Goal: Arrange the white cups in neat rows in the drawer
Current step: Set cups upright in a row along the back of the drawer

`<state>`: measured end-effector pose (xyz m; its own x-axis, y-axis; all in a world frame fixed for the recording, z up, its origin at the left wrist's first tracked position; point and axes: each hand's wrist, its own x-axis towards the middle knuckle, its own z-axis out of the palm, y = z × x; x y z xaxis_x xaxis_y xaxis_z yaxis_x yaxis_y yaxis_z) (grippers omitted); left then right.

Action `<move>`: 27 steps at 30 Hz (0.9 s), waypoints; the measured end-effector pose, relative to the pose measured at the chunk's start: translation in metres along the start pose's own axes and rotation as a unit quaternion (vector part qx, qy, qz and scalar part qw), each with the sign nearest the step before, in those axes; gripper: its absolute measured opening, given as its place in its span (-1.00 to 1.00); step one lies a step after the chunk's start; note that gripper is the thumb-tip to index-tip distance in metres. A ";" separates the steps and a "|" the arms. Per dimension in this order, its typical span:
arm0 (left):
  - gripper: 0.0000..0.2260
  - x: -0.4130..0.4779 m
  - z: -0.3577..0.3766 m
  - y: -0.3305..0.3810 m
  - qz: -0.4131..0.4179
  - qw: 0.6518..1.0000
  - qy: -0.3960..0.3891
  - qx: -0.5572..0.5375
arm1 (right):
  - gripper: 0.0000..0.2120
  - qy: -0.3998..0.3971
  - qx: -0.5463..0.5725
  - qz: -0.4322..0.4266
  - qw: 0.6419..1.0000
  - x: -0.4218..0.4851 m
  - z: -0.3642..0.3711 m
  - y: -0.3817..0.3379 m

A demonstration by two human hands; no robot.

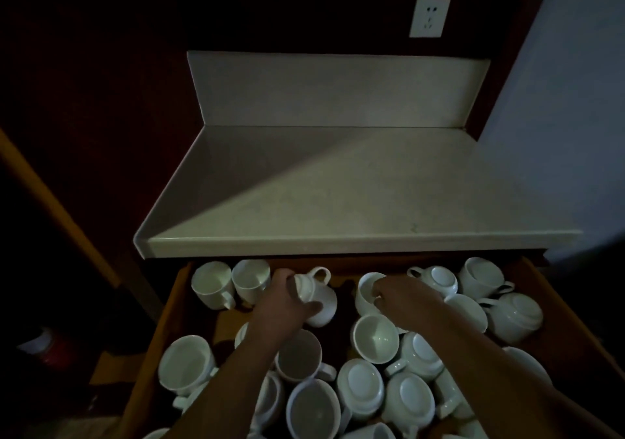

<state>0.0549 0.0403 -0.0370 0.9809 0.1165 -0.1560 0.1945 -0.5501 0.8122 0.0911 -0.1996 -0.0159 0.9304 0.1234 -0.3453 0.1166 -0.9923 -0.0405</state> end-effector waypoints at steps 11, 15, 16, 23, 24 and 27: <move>-0.57 -0.023 -0.034 0.013 -0.217 0.847 -0.142 -0.463 | -0.13 0.057 0.318 -0.179 0.929 -0.039 -0.016 -0.060; -0.52 -0.023 -0.032 0.010 -0.237 0.852 -0.152 -0.442 | 0.00 0.077 0.285 -0.171 0.940 -0.039 -0.014 -0.065; -0.54 -0.022 -0.032 0.008 -0.232 0.865 -0.147 -0.420 | -0.03 0.076 0.279 -0.162 0.943 -0.038 -0.011 -0.065; -0.94 -0.015 -0.061 -0.042 0.034 0.987 0.074 0.137 | -0.26 0.064 0.269 -0.049 0.960 -0.023 -0.001 -0.087; -0.97 -0.013 -0.069 -0.054 0.039 0.979 0.102 0.171 | -0.23 0.063 0.257 -0.040 0.964 -0.019 0.000 -0.093; -0.94 -0.004 -0.089 -0.084 0.086 0.947 0.123 0.284 | -0.13 0.046 0.220 -0.013 0.974 -0.006 0.003 -0.114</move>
<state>0.0344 0.1594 -0.0550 0.9804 0.1344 0.1438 0.0729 -0.9265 0.3693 0.0713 -0.0869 -0.0117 0.9588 0.1280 -0.2537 -0.0009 -0.8915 -0.4531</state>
